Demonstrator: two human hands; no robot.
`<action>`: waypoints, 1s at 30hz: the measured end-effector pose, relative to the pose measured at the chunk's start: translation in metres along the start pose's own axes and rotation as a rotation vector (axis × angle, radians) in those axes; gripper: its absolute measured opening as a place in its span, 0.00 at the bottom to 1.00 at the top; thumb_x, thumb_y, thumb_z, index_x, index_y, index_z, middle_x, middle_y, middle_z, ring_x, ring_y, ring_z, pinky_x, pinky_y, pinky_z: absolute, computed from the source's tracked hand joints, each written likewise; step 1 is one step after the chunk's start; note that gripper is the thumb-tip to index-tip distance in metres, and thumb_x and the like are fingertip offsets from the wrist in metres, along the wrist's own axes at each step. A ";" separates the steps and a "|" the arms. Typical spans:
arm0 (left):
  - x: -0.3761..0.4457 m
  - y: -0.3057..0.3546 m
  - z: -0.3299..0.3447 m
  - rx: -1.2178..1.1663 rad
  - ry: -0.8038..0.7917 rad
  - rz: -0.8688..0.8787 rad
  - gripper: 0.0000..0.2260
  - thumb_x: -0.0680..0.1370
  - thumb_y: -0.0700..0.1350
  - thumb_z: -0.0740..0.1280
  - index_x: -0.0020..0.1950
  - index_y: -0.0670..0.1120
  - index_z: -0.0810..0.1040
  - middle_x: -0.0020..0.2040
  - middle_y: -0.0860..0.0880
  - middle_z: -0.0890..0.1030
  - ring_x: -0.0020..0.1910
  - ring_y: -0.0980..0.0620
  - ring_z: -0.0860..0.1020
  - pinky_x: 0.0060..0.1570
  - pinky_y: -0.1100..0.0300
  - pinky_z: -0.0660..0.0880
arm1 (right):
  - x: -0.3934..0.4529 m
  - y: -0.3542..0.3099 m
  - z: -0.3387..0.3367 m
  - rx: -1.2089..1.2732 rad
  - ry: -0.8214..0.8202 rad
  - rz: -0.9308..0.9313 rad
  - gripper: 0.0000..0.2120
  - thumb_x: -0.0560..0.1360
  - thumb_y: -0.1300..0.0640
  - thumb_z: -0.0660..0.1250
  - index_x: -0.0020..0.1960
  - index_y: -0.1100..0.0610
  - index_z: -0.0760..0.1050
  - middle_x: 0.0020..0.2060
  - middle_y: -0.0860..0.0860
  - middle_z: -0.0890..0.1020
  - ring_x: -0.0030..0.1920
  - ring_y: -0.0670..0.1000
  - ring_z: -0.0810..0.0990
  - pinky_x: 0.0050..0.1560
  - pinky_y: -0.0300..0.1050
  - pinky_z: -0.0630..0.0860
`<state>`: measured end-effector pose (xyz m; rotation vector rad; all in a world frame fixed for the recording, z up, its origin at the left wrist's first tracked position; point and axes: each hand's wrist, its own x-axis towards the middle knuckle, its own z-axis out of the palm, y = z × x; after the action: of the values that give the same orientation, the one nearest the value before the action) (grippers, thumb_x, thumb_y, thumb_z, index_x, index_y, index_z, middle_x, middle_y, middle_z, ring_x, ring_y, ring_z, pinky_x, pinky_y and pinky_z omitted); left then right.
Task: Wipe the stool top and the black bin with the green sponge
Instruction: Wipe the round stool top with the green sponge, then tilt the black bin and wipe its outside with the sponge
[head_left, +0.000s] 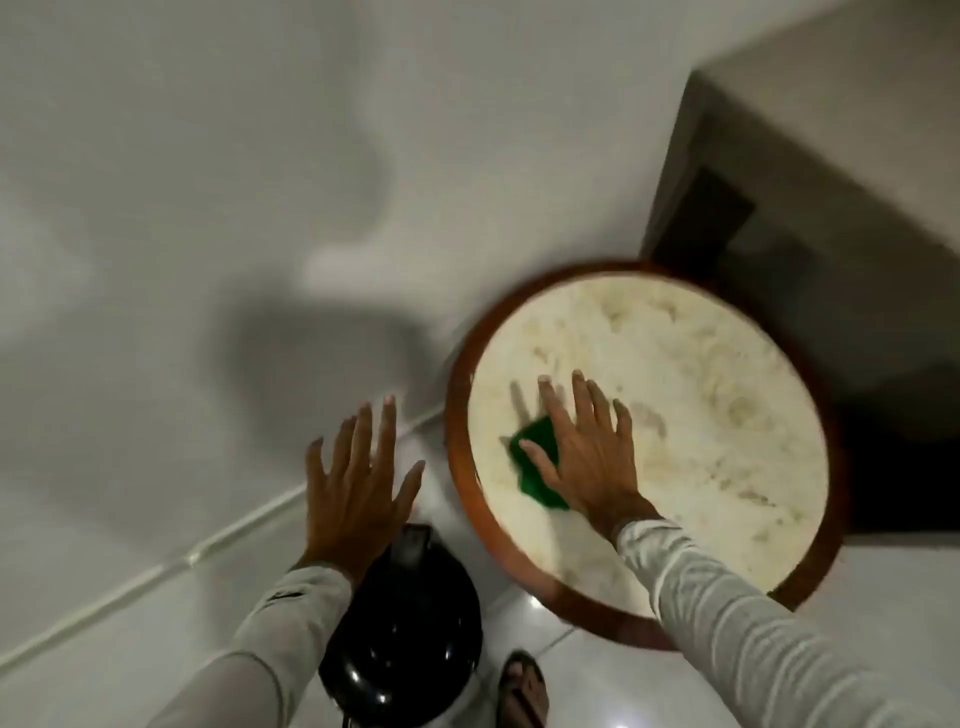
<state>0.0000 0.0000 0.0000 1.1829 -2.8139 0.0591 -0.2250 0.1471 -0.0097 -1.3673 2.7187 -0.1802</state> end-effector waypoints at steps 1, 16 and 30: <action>-0.007 0.003 0.031 -0.015 -0.044 -0.002 0.34 0.83 0.63 0.57 0.83 0.43 0.66 0.74 0.36 0.78 0.69 0.36 0.82 0.67 0.36 0.75 | -0.003 0.004 0.025 0.018 -0.046 0.030 0.39 0.80 0.31 0.59 0.85 0.48 0.56 0.84 0.62 0.61 0.83 0.65 0.64 0.78 0.68 0.64; -0.083 0.009 0.361 -0.036 -0.752 -0.212 0.24 0.86 0.59 0.56 0.73 0.44 0.72 0.71 0.38 0.73 0.70 0.33 0.73 0.68 0.34 0.70 | -0.014 0.023 0.224 0.343 0.421 0.234 0.22 0.70 0.49 0.72 0.63 0.51 0.80 0.67 0.61 0.77 0.65 0.64 0.77 0.58 0.59 0.78; -0.295 -0.110 0.321 -0.467 -0.146 -0.341 0.15 0.84 0.50 0.61 0.58 0.39 0.80 0.62 0.42 0.78 0.62 0.37 0.76 0.63 0.47 0.74 | -0.162 -0.161 0.297 0.999 -0.274 -0.045 0.23 0.78 0.61 0.72 0.72 0.55 0.77 0.75 0.55 0.69 0.75 0.53 0.73 0.78 0.42 0.71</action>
<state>0.2626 0.1104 -0.3477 1.5539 -2.4777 -0.6880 0.0394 0.1637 -0.2749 -1.0101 1.8725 -1.0751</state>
